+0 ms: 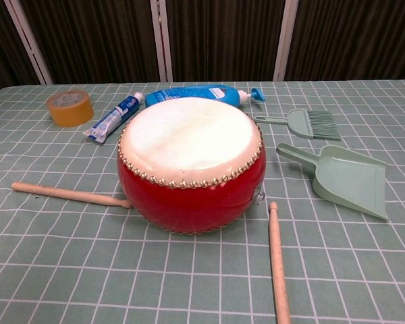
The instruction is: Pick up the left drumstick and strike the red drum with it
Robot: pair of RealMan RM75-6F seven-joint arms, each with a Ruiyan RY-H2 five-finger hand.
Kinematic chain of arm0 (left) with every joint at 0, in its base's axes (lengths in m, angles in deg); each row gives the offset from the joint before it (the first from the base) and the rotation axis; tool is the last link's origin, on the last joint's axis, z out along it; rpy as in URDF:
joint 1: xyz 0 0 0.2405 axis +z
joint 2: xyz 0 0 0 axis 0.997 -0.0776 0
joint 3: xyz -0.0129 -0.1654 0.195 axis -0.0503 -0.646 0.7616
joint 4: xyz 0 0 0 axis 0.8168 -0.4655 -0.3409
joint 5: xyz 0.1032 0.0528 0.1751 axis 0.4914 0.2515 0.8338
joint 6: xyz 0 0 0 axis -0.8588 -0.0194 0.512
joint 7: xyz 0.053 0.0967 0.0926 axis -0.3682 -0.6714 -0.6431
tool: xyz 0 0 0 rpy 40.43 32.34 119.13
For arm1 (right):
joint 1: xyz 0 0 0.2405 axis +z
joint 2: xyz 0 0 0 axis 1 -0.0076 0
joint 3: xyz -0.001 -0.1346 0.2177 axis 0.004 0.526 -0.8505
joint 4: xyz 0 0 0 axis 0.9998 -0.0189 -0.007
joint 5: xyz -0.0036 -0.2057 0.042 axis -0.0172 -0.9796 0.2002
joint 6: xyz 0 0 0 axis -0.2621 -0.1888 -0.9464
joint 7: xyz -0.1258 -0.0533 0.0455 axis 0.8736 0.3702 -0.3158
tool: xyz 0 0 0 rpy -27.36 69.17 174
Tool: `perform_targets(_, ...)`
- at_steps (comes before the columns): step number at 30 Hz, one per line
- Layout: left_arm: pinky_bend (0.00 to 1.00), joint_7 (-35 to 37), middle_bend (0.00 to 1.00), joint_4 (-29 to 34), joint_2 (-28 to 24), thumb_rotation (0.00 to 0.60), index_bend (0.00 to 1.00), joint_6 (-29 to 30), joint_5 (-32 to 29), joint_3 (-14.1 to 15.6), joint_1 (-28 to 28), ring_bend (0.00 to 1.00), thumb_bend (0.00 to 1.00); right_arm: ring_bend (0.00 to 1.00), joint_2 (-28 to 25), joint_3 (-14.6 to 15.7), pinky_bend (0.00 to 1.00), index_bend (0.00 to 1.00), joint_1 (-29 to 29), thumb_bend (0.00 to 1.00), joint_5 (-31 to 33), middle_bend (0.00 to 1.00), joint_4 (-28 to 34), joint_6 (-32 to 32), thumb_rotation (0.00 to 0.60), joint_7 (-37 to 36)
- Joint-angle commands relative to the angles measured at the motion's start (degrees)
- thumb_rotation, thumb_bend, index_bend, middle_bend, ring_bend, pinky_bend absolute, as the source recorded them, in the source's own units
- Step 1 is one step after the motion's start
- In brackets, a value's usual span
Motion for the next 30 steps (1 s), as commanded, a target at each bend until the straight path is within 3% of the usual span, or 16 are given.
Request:
perform_targets(1,0.05,-0.48,0.00,0.38,-0.13,0.600,0.00,-0.98,-0.65,-0.48,-0.78,0.00,0.01,0.00,-0.03,0.18,0.00,0.00,0.03,0.35,-0.25,0.00,-0.05,-0.09,0.600,0.05)
perform_targets(3,0.10,-0.60,0.02,0.81,-0.22,0.600,0.00,-2.32,-1.38,-1.10,-1.76,0.03,0.01,0.00,-0.06,0.33,0.00,0.00,0.00,0.35,-0.40,0.00,-0.11,-0.10,0.600,0.09)
perform_targets(6,0.28,-2.28,0.18,0.97,-0.09,0.600,0.00,-5.11,-2.81,-2.75,-4.32,0.18,0.05,0.00,-0.14,0.24,0.00,0.00,-0.03,0.35,-0.39,0.00,0.16,0.04,0.600,-0.29)
perform_targets(11,0.64,-6.66,0.59,1.16,2.06,0.600,0.10,-10.93,-7.14,-5.68,-9.31,0.58,0.16,0.00,0.05,0.36,0.00,0.00,0.22,0.35,-0.93,0.00,-0.01,-0.08,0.600,-0.05)
perform_targets(14,0.78,-9.07,0.79,1.31,3.75,0.600,0.21,-15.22,-10.87,-7.06,-12.41,0.80,0.23,0.00,0.17,0.25,0.00,0.00,0.28,0.35,-0.92,0.00,-0.15,-0.01,0.600,-0.28)
perform_targets(17,0.88,-12.39,0.94,0.48,5.89,0.600,0.32,-18.90,-14.13,-7.81,-15.43,0.94,0.27,0.00,0.13,0.24,0.00,0.00,0.27,0.35,-0.85,0.00,-0.20,-0.04,0.600,-0.74)
perform_targets(22,0.97,-18.21,1.00,-2.73,10.61,0.600,0.42,-23.11,-19.23,-7.88,-19.49,1.00,0.30,0.00,0.03,0.22,0.00,0.00,0.28,0.35,-0.99,0.00,-0.42,0.09,0.600,-1.53)
perform_targets(30,0.99,-25.02,1.00,-7.24,16.38,0.600,0.46,-25.87,-26.06,-7.40,-23.79,1.00,0.30,0.00,0.00,0.18,0.00,0.00,0.28,0.35,-0.95,0.00,-0.48,0.13,0.600,-2.32)
